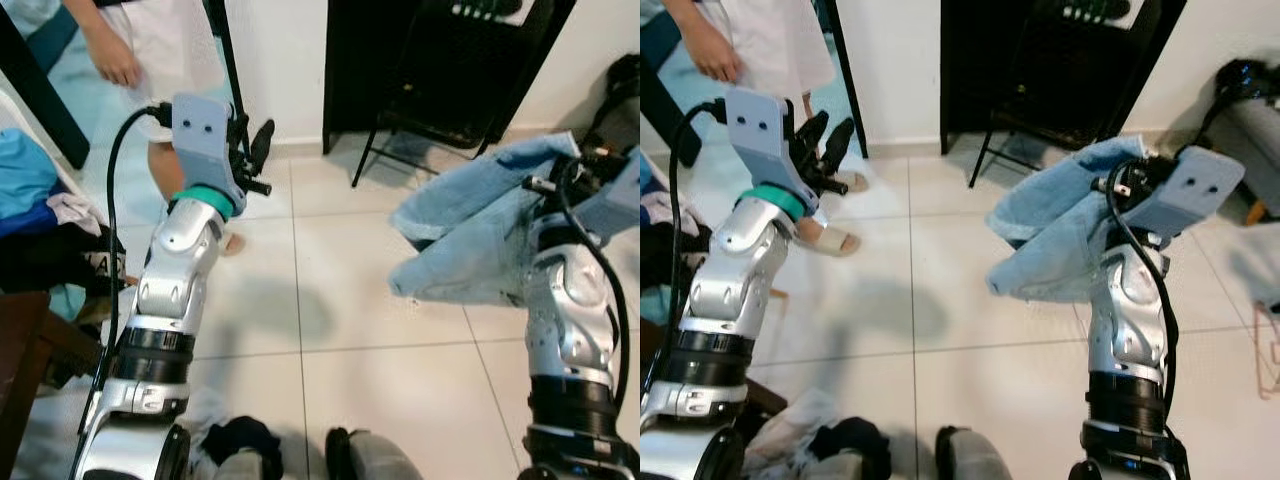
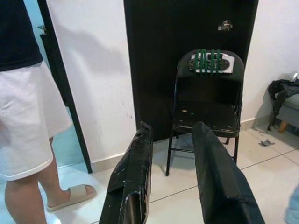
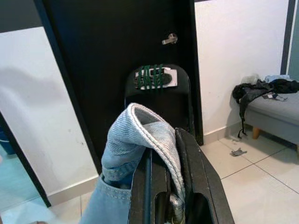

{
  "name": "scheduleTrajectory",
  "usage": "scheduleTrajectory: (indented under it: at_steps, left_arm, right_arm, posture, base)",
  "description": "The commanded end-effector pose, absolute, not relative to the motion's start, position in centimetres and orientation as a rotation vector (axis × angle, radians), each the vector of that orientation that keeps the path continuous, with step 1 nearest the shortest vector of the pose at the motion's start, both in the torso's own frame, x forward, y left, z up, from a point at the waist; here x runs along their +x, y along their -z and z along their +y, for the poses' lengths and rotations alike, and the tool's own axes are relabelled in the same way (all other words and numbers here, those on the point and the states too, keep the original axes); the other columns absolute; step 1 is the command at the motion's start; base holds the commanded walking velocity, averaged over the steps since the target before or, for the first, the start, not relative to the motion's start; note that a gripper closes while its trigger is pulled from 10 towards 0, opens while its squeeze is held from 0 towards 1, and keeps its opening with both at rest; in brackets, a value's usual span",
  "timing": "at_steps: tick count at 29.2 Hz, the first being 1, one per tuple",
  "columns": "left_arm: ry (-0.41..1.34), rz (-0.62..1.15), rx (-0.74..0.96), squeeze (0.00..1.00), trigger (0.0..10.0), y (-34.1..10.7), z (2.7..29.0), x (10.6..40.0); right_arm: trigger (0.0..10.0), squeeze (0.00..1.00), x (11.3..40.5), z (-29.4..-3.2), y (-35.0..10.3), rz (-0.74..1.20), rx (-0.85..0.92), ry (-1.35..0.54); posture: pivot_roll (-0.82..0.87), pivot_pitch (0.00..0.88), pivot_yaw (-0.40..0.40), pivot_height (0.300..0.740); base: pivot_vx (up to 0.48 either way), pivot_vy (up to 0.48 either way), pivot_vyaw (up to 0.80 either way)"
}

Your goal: Hang hanger

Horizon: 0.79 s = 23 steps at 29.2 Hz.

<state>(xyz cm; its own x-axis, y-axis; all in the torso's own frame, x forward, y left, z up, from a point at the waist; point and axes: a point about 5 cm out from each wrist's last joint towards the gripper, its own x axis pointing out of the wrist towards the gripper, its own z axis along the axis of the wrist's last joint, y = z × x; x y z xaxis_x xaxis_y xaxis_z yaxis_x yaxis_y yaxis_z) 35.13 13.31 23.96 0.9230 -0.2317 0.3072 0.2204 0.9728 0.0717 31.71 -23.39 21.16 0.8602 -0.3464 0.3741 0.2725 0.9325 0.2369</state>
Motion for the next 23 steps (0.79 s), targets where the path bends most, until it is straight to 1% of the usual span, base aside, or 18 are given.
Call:
scheduleTrajectory:
  at_steps: [1,8,11,21,23]
  left_arm:
    - [0.227,-0.309,0.037,0.0,10.0,-23.73,13.55,35.2]
    - [0.209,-0.309,0.04,0.0,10.0,-23.8,13.82,35.34]
    - [0.204,-0.304,0.042,0.0,10.0,-23.73,13.88,35.38]
    - [0.2,-0.299,0.047,0.0,10.0,-23.61,13.91,35.37]
    - [0.197,-0.304,0.049,0.0,10.0,-23.66,13.97,35.34]
  right_arm:
    - [10.0,0.0,31.53,-23.53,-21.81,-0.463,0.179,0.331]
    - [10.0,0.0,31.48,-23.49,-21.81,-0.464,0.179,0.331]
    - [10.0,0.0,31.46,-23.4,-21.85,-0.465,0.179,0.329]
    - [10.0,0.0,31.45,-23.22,-21.87,-0.464,0.178,0.324]
    - [10.0,0.0,31.45,-23.19,-21.88,-0.463,0.178,0.323]
  posture:
    - [-0.03,0.068,0.023,0.74]
    - [-0.03,0.066,0.024,0.74]
    - [-0.03,0.067,0.025,0.74]
    - [-0.03,0.072,0.023,0.74]
    - [-0.03,0.073,0.023,0.74]
  base:
    - [0.0,0.0,0.0]
    - [0.0,0.0,0.0]
    - [0.247,0.0,0.0]
    - [0.0,0.0,0.0]
    - [0.0,-0.431,0.0]
